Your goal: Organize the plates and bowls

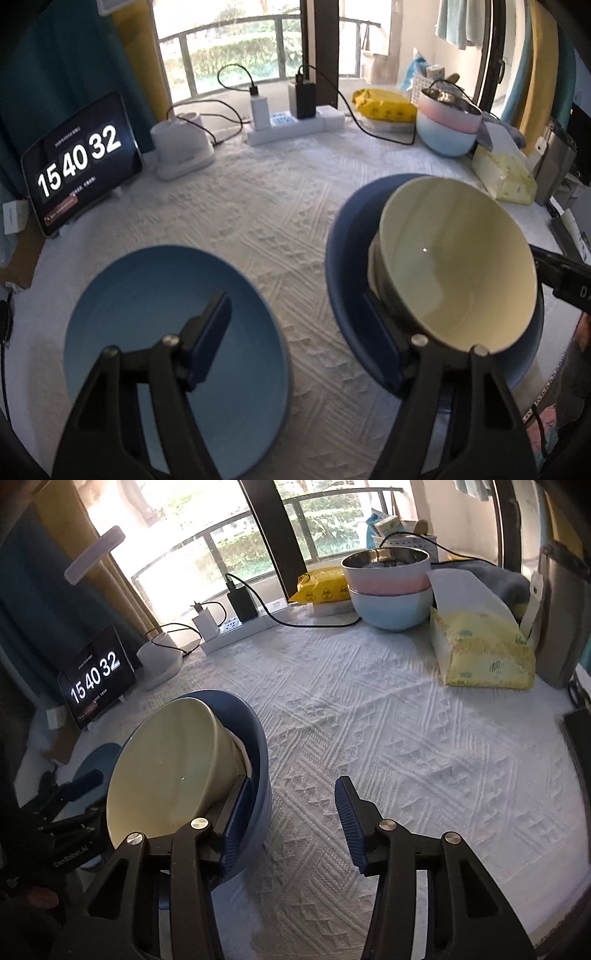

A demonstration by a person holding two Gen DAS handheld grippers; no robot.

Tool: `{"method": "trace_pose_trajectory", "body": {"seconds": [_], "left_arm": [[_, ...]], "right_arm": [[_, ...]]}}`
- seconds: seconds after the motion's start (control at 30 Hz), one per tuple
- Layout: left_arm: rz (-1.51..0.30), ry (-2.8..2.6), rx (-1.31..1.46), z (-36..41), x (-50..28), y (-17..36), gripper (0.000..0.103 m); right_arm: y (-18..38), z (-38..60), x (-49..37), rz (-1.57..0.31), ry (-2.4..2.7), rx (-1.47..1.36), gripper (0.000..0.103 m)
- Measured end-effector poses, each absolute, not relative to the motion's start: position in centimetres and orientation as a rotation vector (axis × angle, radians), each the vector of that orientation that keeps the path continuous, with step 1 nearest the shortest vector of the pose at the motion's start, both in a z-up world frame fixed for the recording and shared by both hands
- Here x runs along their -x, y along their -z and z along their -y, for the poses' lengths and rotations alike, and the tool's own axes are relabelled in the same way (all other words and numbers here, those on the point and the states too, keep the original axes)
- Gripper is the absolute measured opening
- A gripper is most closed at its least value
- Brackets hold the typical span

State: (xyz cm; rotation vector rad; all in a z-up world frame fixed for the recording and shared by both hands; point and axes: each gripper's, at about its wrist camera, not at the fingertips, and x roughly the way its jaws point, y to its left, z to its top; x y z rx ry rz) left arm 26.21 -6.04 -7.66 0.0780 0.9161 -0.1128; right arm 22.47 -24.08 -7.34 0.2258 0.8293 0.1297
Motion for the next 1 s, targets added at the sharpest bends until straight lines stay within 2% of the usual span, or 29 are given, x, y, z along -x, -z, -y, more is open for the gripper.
{"method": "trace_pose_trajectory", "body": {"seconds": [0.03, 0.17, 0.27, 0.3, 0.37, 0.4, 0.43, 1.0], "left_arm": [[-0.920, 0.114, -0.071, 6.1, -26.2, 7.8, 0.070], [-0.925, 0.134, -0.060, 6.7, -26.1, 7.7, 0.050], [-0.911, 0.145, -0.082, 7.5, -25.8, 7.6, 0.034], [-0.906, 0.149, -0.092, 7.9, -25.7, 7.5, 0.026], [-0.899, 0.154, -0.107, 8.5, -25.6, 7.4, 0.018], [-0.885, 0.149, -0.117, 8.8, -25.4, 7.3, 0.018], [-0.884, 0.148, -0.120, 8.8, -25.4, 7.3, 0.018], [-0.886, 0.198, -0.019, 7.5, -24.4, 6.2, 0.016]], "right_arm": [[7.4, 24.1, -22.4, -0.825, -0.130, -0.230, 0.050], [7.6, 24.4, -22.2, -0.812, -0.148, -0.274, 0.050], [7.8, 24.6, -22.2, -0.816, -0.162, -0.322, 0.043], [7.8, 24.6, -22.2, -0.816, -0.175, -0.329, 0.037], [7.5, 24.0, -22.1, -0.809, -0.185, -0.312, 0.027], [7.4, 23.6, -22.0, -0.803, -0.188, -0.300, 0.016], [7.2, 23.0, -21.9, -0.796, -0.181, -0.278, 0.011], [5.3, 22.0, -20.6, -0.764, -0.101, -0.247, 0.011]]}}
